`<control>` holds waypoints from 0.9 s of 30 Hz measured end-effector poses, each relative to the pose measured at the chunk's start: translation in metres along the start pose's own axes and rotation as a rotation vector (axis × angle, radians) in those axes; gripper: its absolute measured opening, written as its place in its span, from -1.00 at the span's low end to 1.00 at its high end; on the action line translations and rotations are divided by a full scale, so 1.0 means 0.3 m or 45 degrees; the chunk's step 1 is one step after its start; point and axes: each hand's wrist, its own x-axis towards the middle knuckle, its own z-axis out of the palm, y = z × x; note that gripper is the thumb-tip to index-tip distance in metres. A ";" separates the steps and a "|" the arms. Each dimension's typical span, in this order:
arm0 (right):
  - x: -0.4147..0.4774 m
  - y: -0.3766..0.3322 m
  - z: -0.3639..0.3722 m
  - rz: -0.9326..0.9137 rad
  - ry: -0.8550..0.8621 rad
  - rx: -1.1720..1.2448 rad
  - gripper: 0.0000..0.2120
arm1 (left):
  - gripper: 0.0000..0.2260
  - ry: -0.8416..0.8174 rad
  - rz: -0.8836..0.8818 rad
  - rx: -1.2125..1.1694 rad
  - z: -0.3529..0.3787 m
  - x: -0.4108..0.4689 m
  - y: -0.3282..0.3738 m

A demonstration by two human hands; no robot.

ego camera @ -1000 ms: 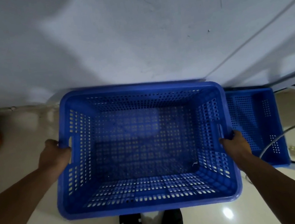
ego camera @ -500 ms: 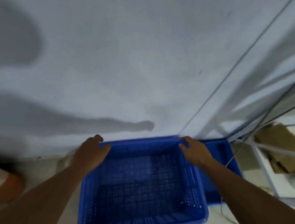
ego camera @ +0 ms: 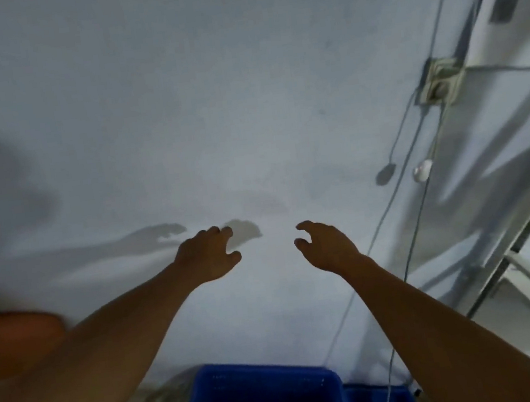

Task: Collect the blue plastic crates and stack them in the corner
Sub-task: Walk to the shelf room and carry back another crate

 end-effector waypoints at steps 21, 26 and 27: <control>-1.043 -0.252 -0.497 0.070 0.108 -0.140 -0.47 | -0.40 -0.035 0.271 0.103 -0.418 -0.875 0.253; -1.308 -0.211 -0.592 0.160 0.162 -0.157 -0.46 | -0.39 -0.097 0.328 0.079 -0.406 -1.035 0.397; -1.364 -0.194 -0.621 0.178 0.178 -0.164 -0.46 | -0.40 -0.102 0.344 0.073 -0.409 -1.064 0.439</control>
